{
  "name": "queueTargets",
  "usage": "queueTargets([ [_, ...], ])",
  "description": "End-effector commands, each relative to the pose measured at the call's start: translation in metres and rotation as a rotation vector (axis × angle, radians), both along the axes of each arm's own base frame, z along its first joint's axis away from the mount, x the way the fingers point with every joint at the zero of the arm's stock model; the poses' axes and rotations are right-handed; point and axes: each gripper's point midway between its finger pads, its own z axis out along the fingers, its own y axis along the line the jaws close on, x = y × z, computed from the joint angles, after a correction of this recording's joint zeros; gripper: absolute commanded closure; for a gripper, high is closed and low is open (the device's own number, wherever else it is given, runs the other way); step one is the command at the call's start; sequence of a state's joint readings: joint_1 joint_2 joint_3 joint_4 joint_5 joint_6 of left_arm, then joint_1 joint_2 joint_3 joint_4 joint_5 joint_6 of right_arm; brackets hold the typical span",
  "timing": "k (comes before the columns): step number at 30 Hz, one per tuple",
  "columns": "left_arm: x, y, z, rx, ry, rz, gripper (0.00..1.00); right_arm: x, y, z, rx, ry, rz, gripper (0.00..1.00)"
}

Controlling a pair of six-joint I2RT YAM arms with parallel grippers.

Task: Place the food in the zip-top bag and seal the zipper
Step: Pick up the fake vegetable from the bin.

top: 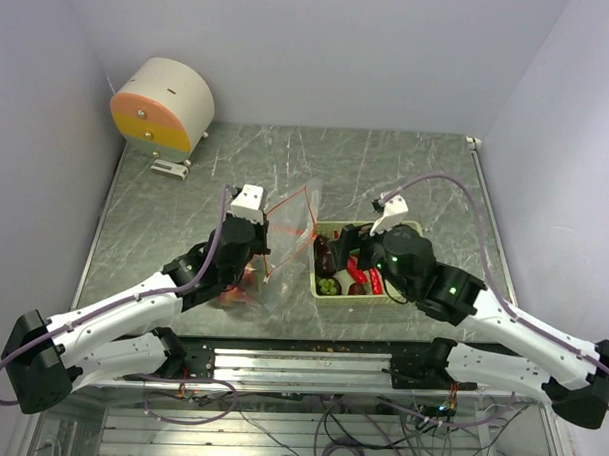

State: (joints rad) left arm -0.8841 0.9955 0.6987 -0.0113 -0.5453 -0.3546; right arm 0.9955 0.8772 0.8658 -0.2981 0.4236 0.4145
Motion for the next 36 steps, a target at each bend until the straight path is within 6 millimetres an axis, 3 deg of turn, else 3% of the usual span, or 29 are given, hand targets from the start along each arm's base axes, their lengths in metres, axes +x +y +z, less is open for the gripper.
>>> queueTargets([
  [1,0.006,0.005,0.036,-0.052,-0.074,0.036,0.93,0.006,-0.02,-0.062,-0.158,0.156,-0.125,0.13],
  [9,0.003,0.002,0.031,-0.069,-0.065,0.013,0.93,0.013,0.002,-0.126,-0.17,0.334,-0.05,0.19],
  [15,0.004,0.0,0.029,-0.063,-0.064,0.006,0.93,-0.005,0.022,-0.162,-0.177,0.442,0.084,0.26],
  [17,0.003,0.0,0.028,-0.062,-0.062,0.003,0.93,-0.007,0.02,-0.173,-0.199,0.467,0.073,0.29],
  [22,0.002,0.001,0.026,-0.063,-0.059,0.005,0.93,-0.015,0.017,-0.19,-0.231,0.517,0.089,0.32],
  [28,0.002,0.001,0.028,-0.071,-0.063,0.005,0.93,-0.019,0.011,-0.209,-0.297,0.57,0.087,0.45],
  [33,0.003,0.003,0.026,-0.058,-0.062,0.015,0.93,-0.024,0.009,-0.224,-0.332,0.615,0.101,0.46],
  [36,0.003,0.004,0.027,-0.063,-0.065,0.018,0.93,-0.02,0.006,-0.224,-0.344,0.608,0.079,0.63],
])
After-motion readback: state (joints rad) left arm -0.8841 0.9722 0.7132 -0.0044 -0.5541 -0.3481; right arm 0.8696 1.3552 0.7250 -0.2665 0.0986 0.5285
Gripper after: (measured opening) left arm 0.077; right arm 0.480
